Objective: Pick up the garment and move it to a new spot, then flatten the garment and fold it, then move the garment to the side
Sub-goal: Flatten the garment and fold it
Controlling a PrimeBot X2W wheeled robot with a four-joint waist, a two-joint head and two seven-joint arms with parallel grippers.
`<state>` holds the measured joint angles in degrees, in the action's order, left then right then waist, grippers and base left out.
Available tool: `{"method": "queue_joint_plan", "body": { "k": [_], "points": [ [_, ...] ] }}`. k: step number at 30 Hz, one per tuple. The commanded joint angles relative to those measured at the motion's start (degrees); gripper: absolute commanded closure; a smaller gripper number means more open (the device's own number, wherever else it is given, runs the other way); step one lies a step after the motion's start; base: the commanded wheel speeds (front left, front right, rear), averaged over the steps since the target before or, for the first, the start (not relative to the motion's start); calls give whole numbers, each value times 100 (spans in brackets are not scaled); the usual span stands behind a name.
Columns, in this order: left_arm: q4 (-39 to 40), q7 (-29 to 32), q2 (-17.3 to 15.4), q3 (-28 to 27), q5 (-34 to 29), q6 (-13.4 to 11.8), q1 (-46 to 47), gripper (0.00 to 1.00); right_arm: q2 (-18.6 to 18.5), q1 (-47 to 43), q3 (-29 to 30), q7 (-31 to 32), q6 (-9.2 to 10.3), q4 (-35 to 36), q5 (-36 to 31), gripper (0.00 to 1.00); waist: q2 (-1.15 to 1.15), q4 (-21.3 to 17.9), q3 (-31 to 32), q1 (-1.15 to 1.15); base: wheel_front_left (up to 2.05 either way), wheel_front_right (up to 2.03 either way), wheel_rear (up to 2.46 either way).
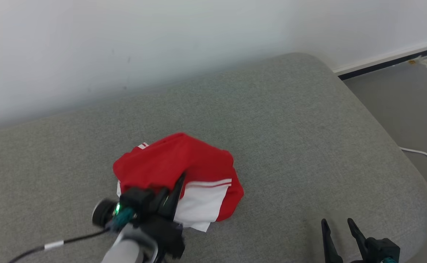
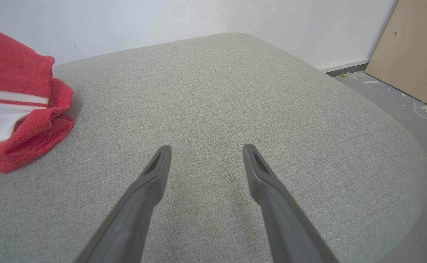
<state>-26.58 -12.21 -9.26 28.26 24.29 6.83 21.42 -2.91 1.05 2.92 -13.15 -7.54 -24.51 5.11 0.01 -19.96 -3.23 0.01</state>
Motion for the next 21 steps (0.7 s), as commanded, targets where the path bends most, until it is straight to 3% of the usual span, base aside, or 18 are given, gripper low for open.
{"method": "queue_joint_plan", "body": {
  "k": [1,8,12,16,20,21],
  "points": [
    [113,-75,62,42,-96,17,330,100,6,49,-19,-38,10,-12,45,0,-1,73,7,-1,0,0,0],
    [699,-158,338,458,-435,54,1726,100,3,85,-113,-51,10,-99,50,0,-1,257,108,-1,0,0,0],
    [1205,-241,442,359,-301,40,2079,100,5,23,-86,-62,10,-120,62,0,-1,384,141,-1,0,0,0],
    [1382,-243,415,134,-105,-185,1673,100,3,-11,-35,-74,10,-129,69,0,-1,609,148,-1,0,0,0],
    [885,17,195,-63,292,-349,871,100,5,-45,-82,-87,10,-135,96,0,-1,886,142,-1,0,0,0],
    [701,97,196,-97,410,-363,669,95,3,-58,-83,-88,10,-137,111,0,-1,959,139,-1,0,0,0]
  ]
}}
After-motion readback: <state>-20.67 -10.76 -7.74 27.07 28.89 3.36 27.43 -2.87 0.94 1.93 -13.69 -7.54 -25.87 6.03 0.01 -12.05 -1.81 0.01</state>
